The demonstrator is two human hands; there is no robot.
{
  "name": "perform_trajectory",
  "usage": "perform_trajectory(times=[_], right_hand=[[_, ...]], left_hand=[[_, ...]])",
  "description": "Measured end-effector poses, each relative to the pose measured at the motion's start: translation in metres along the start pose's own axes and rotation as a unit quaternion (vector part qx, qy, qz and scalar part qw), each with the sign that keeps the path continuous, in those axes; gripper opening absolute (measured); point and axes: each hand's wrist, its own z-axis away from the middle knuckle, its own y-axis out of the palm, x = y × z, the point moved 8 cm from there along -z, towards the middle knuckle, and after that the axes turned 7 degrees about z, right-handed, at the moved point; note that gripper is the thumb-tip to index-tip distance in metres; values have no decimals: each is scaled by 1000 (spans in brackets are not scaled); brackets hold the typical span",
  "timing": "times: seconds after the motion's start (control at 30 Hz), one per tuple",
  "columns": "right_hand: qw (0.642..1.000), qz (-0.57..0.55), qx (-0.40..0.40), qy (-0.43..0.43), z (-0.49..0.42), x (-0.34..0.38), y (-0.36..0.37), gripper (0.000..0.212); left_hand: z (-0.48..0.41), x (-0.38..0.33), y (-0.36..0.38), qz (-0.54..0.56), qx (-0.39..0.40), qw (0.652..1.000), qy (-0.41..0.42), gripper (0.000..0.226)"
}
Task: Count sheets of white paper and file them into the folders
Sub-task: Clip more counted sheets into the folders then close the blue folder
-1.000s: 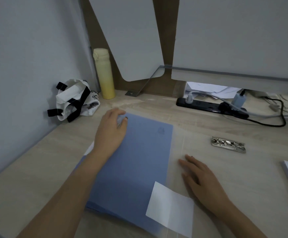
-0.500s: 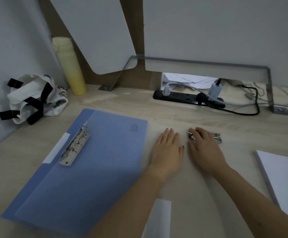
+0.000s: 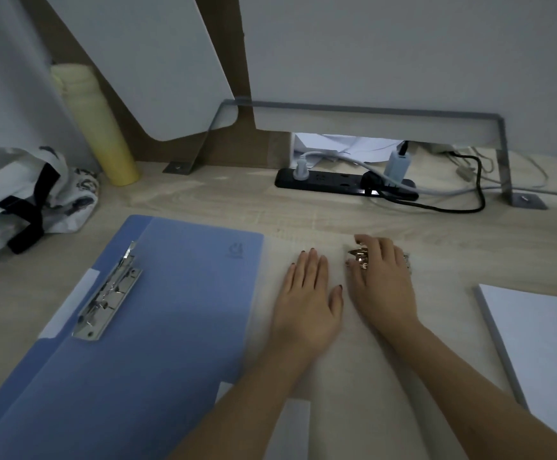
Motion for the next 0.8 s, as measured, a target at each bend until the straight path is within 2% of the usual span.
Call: perform_trajectory(times=[0.2, 0.33, 0.4, 0.5, 0.6, 0.67, 0.8], right_hand=[[983, -123, -38, 134, -24, -37, -21, 15], [965, -138, -40, 221, -16, -81, -30, 25], [967, -104, -22, 231, -9, -96, -35, 30], [971, -93, -2, 220, 0, -109, -50, 26], [969, -103, 31, 224, 15, -127, -75, 23], [965, -102, 55, 234, 32, -141, -91, 23], [957, -84, 88, 263, 72, -169, -118, 24]], left_hand=[[0, 0, 0, 4, 17, 1000, 10, 87], [0, 0, 2, -2, 20, 1000, 14, 89], [0, -1, 3, -12, 22, 1000, 13, 90], [0, 1, 4, -29, 27, 999, 0, 89], [2, 0, 2, -20, 47, 999, -17, 66], [5, -4, -3, 8, 65, 997, -36, 58], [22, -48, -21, 139, 10, 990, -15, 53]])
